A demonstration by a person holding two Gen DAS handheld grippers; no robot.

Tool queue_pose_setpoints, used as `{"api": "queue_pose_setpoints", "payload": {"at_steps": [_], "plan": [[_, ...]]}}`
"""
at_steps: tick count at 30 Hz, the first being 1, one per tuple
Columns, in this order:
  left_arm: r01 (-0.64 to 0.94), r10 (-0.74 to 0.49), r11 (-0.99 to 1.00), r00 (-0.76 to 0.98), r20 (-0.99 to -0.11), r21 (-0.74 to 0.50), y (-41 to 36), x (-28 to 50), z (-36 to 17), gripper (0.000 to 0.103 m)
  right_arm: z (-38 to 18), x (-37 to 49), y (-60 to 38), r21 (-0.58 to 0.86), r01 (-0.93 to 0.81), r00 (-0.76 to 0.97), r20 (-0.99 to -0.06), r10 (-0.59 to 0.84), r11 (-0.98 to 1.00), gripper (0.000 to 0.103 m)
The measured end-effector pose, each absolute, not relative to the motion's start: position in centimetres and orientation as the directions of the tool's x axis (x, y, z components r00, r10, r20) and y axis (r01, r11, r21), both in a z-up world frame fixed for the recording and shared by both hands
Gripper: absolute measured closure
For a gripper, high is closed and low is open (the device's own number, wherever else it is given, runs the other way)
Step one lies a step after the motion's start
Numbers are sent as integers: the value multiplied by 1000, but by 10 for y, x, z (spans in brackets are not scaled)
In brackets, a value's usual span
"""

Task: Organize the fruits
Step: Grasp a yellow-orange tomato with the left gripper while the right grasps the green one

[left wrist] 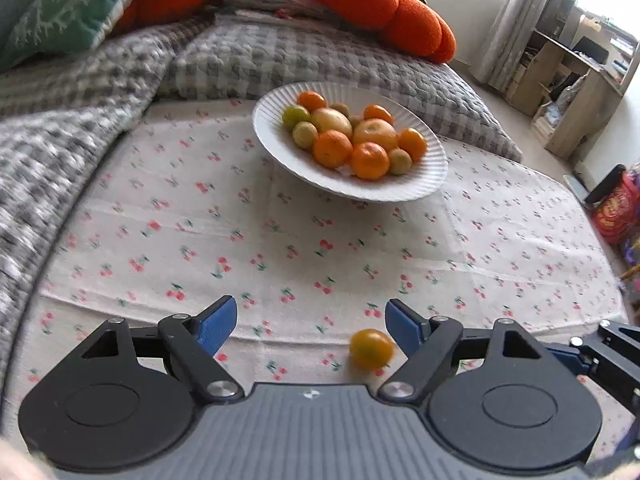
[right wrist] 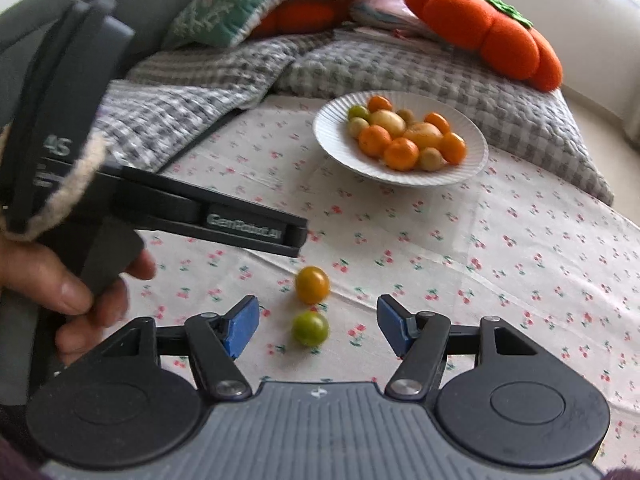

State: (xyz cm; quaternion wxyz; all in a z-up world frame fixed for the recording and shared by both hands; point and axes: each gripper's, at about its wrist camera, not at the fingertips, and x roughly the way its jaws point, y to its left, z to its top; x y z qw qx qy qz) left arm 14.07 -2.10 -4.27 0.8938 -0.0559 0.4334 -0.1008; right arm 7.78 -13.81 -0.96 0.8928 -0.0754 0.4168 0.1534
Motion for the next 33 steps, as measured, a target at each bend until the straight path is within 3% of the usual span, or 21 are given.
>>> {"api": "queue_pose_setpoints", "payload": {"at_steps": [9, 14, 17, 21, 33], "plan": [[165, -305, 952, 547, -780, -256, -36, 142, -59, 23, -17, 79, -135, -31, -332, 579, -796, 178, 943, 39], [189, -302, 953, 530, -792, -237, -46, 142, -69, 30, -21, 81, -134, -39, -329, 570, -805, 165, 943, 39], [200, -292, 955, 520, -803, -218, -51, 145, -77, 46, -24, 81, -132, -50, -333, 562, -812, 156, 941, 39], [209, -295, 954, 521, -801, -216, -51, 147, -79, 75, -26, 82, -129, -54, -339, 559, -815, 155, 939, 40], [157, -286, 958, 517, -807, -239, -41, 148, -77, 75, -41, 92, -119, -94, -362, 561, -816, 136, 928, 46]]}}
